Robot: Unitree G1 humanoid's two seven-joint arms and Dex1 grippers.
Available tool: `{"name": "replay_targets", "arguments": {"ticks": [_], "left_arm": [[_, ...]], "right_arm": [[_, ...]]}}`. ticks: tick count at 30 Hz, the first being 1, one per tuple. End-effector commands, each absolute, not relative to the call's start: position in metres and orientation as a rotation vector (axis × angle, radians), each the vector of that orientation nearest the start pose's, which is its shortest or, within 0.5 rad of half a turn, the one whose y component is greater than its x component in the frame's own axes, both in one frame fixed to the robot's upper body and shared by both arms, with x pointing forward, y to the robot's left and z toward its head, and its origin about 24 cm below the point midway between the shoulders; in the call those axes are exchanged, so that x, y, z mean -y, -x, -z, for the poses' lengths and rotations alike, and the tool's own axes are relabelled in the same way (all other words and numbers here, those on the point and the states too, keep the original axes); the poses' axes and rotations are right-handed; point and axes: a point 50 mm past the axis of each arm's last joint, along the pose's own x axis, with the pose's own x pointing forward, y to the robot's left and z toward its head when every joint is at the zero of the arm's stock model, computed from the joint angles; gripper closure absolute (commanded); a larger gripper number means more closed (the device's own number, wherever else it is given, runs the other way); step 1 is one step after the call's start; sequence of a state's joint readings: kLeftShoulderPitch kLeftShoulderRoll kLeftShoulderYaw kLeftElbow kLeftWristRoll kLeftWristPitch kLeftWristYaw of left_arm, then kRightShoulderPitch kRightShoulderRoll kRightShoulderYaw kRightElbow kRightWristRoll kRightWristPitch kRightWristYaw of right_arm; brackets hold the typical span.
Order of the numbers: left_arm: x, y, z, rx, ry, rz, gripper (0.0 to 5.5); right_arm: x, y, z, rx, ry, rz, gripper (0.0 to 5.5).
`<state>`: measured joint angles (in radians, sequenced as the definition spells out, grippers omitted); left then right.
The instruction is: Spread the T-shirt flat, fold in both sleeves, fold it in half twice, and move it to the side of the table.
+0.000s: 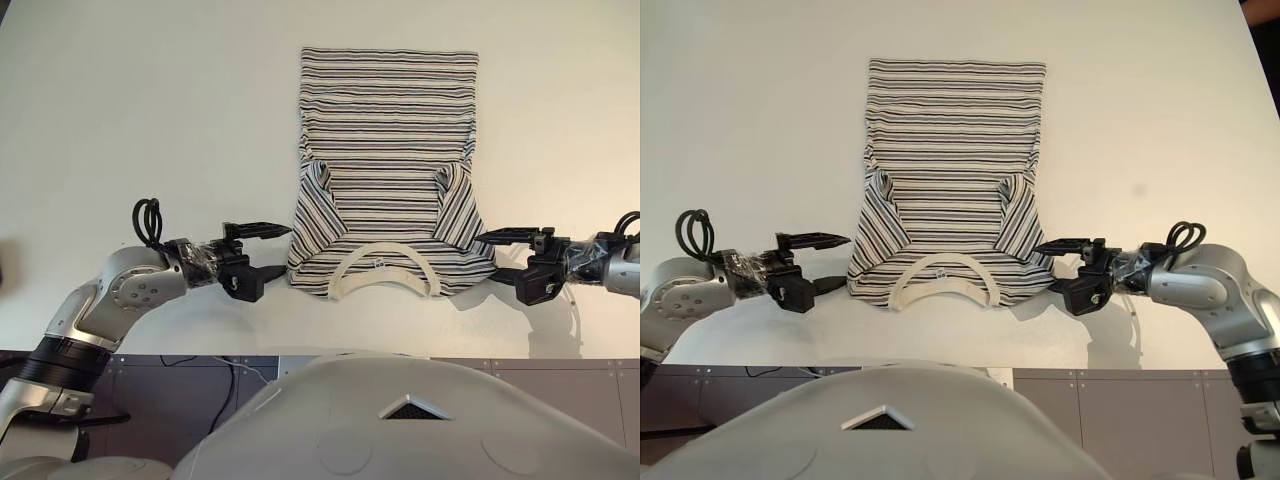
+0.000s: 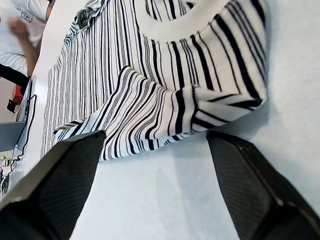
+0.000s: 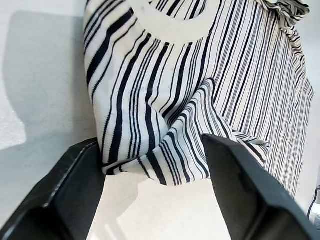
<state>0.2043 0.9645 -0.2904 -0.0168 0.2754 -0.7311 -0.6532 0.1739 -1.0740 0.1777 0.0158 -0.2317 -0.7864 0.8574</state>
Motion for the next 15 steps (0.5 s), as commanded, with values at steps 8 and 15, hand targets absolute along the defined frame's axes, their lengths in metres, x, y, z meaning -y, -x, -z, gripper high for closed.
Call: {"name": "replay_targets", "arguments": {"ticks": [8, 15], "left_arm": [[-0.2151, -0.1298, -0.0068, -0.147, -1.085, 1.526, 3.23], [-0.2148, -0.1262, -0.0039, -0.143, -1.083, 1.530, 4.36]], "right_arm": [[0.2478, -0.1743, -0.0685, -0.083, 1.277, -1.468, 4.26], [0.2463, -0.1757, -0.0677, -0.075, 1.275, -1.476, 5.39]]}}
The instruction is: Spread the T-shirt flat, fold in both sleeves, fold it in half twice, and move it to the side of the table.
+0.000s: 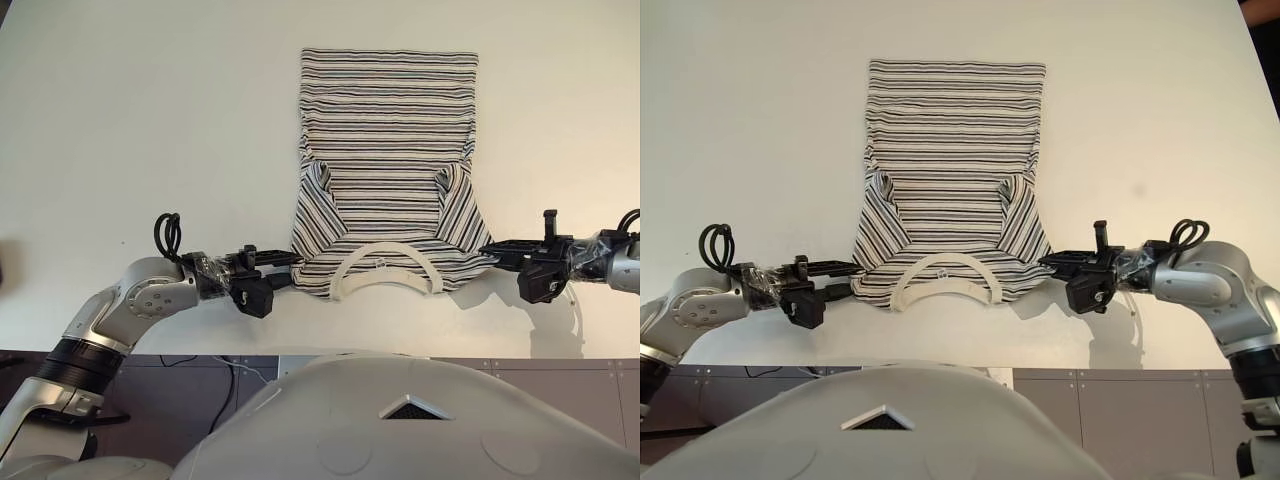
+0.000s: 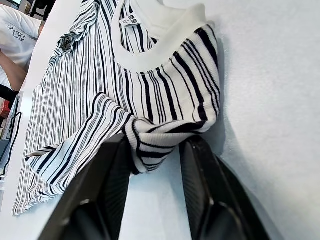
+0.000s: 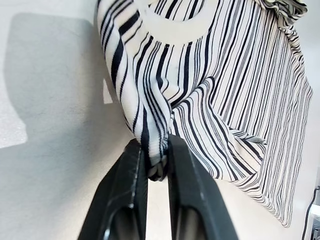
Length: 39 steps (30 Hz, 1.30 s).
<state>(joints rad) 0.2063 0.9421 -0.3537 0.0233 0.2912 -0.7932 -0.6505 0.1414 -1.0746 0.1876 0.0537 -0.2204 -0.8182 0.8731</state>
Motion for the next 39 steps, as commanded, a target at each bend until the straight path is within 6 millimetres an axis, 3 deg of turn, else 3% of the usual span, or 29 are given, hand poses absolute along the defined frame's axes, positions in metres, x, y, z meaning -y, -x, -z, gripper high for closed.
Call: {"name": "replay_targets", "arguments": {"ticks": [1, 5, 11, 17, 20, 24, 28, 34, 39], "left_arm": [[-0.214, -0.126, -0.004, -0.142, -1.079, 1.526, 4.61], [-0.210, -0.122, -0.003, -0.151, -1.028, 1.493, 5.35], [-0.197, -0.117, -0.007, -0.181, -0.893, 1.388, 5.38], [-0.188, -0.117, -0.038, -0.278, -0.519, 1.322, 5.38], [-0.189, -0.124, -0.051, -0.293, -0.402, 1.271, 5.38], [-0.198, -0.171, -0.074, -0.221, -0.353, 1.112, 5.38], [-0.198, -0.234, -0.095, -0.116, -0.387, 0.919, 5.38], [-0.194, -0.314, -0.087, -0.085, -0.541, 0.788, 5.38], [-0.179, -0.356, -0.081, -0.069, -0.621, 0.715, 5.38]], "right_arm": [[0.246, -0.176, -0.067, -0.073, 1.273, -1.478, 5.40], [0.242, -0.179, -0.067, -0.066, 1.260, -1.491, 5.40], [0.238, -0.193, -0.066, -0.090, 1.211, -1.496, 5.40], [0.240, -0.169, -0.086, -0.257, 0.890, -1.505, 5.40], [0.241, -0.168, -0.095, -0.301, 0.808, -1.470, 5.40], [0.229, -0.203, -0.111, -0.177, 0.761, -1.269, 5.40], [0.230, -0.250, -0.115, -0.114, 0.814, -1.014, 5.40], [0.218, -0.324, -0.110, -0.042, 0.893, -0.769, 5.40], [0.200, -0.356, -0.098, -0.043, 0.929, -0.673, 5.40]]}}
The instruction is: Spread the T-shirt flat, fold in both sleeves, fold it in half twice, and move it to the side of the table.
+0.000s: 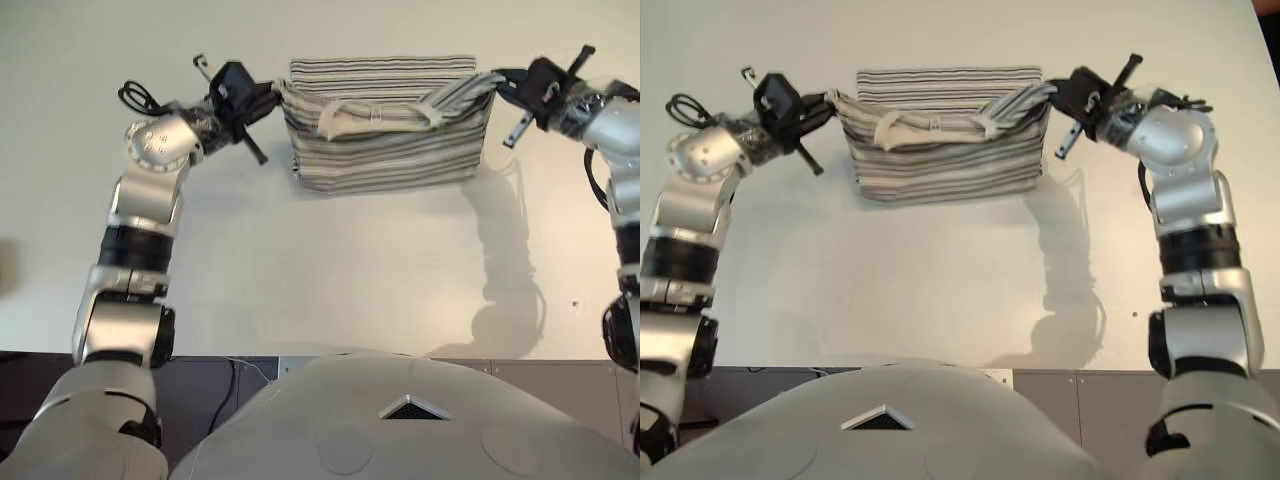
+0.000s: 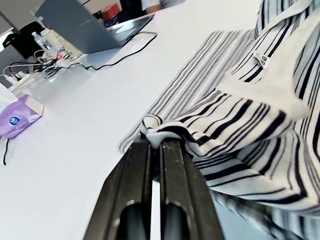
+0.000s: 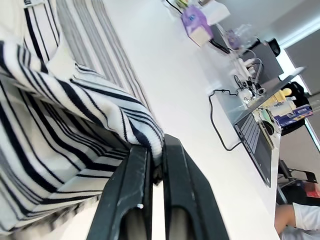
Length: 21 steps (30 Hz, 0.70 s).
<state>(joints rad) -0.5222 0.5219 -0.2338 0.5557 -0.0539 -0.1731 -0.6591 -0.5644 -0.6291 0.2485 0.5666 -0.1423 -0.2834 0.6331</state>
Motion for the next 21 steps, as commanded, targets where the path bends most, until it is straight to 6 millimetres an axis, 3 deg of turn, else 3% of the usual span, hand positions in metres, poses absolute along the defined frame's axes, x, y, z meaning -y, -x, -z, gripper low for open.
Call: {"name": "replay_targets", "arguments": {"ticks": [1, 6, 14, 17, 21], "left_arm": [[-0.177, -0.361, -0.080, -0.068, -0.626, 0.701, 5.38], [-0.172, -0.374, -0.081, -0.059, -0.662, 0.645, 5.38], [-0.167, -0.370, -0.046, -0.201, -0.753, 0.550, 5.38], [-0.167, -0.368, -0.040, -0.247, -0.710, 0.557, 4.96], [-0.174, -0.375, -0.049, -0.229, -0.695, 0.436, 4.36]], "right_arm": [[0.196, -0.361, -0.099, -0.037, 0.935, -0.653, 5.40], [0.195, -0.379, -0.102, -0.047, 0.972, -0.525, 5.40], [0.166, -0.376, -0.061, -0.122, 1.006, -0.526, 5.40], [0.159, -0.377, -0.058, -0.132, 0.993, -0.531, 4.86], [0.159, -0.383, -0.067, -0.125, 0.993, -0.484, 4.12]]}}
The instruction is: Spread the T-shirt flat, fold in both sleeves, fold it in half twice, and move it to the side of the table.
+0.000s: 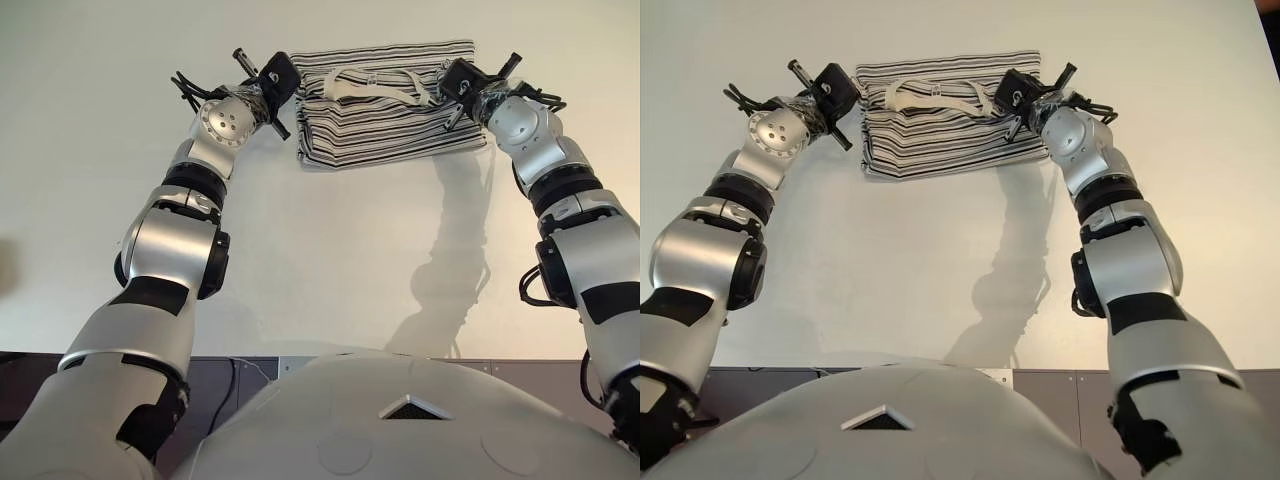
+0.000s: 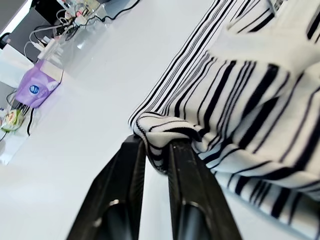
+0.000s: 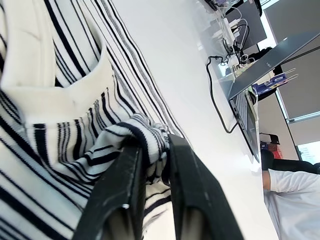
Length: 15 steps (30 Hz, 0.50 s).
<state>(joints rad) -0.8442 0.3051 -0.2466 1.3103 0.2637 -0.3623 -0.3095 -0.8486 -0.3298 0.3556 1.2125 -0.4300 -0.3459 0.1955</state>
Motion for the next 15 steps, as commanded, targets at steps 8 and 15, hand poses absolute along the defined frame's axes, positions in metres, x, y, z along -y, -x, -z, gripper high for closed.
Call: {"name": "replay_targets", "arguments": {"ticks": [8, 15], "left_arm": [[-0.182, -0.385, -0.058, -0.315, -0.410, 0.242, 4.32], [-0.235, -0.374, -0.047, -0.422, -0.050, -0.200, 4.32]], "right_arm": [[0.175, -0.397, -0.080, -0.248, 0.738, -0.237, 2.75], [0.203, -0.384, -0.054, -0.417, 0.360, 0.083, 1.92]]}}
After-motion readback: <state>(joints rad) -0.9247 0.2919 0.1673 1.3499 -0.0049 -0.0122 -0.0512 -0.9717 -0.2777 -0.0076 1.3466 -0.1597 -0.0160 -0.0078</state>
